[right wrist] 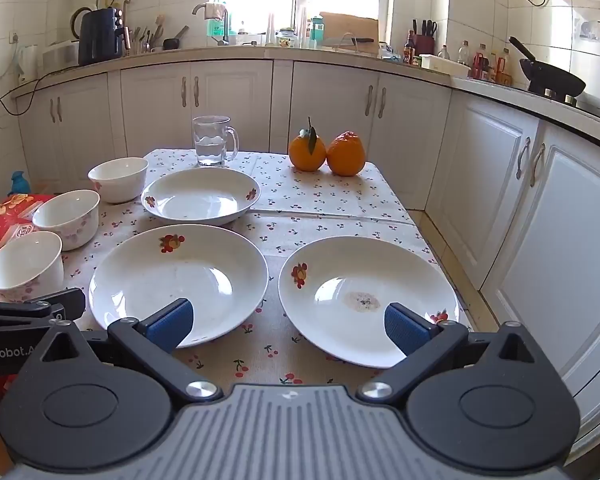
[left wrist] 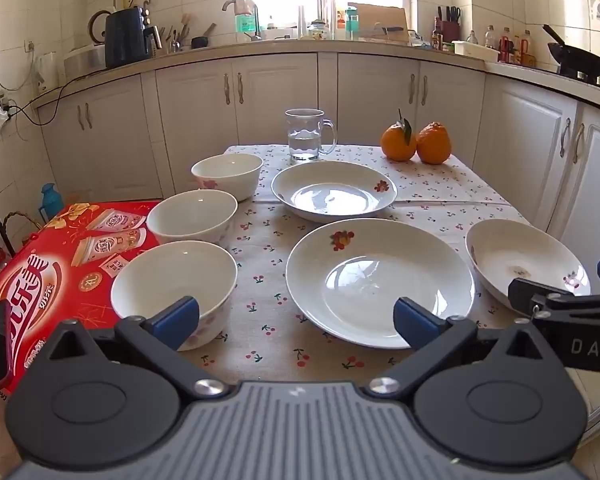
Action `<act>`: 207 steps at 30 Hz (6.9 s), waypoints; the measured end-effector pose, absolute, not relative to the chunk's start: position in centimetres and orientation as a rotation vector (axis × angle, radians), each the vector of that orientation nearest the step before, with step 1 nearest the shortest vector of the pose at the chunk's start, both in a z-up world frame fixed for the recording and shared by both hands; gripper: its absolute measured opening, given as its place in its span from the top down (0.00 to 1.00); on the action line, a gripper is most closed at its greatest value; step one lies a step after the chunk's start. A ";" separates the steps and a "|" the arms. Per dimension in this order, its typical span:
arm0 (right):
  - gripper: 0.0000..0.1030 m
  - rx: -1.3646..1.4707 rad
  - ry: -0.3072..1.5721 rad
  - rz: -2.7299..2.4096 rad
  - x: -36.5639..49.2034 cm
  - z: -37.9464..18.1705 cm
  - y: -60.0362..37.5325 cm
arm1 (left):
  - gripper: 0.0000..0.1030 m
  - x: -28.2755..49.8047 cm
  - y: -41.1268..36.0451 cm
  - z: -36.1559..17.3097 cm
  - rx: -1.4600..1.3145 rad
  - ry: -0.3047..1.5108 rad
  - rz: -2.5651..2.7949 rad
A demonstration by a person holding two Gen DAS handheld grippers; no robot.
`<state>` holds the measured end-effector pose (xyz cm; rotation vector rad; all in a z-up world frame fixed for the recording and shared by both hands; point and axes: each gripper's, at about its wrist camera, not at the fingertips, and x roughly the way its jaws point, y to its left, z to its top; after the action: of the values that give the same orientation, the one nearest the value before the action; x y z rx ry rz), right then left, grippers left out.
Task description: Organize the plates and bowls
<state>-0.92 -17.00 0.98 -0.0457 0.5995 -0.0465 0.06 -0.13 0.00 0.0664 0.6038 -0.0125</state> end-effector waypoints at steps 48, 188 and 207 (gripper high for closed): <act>0.00 -0.062 0.588 -0.045 -1.2 1.3 -17.0 | 0.00 -0.3 0.2 0.3 0.052 0.584 -0.004; 0.01 -0.141 0.726 0.373 6.2 -7.6 -33.1 | 0.31 24.4 -20.7 -4.1 0.377 1.078 -0.956; 0.01 -0.146 0.741 0.372 12.5 -7.4 -35.3 | 0.31 31.0 -22.6 -3.9 0.318 1.027 -0.920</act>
<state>12.55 -35.34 -7.38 -0.1455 0.7406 0.3723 31.02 -22.62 -3.92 0.3179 1.0271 -0.9199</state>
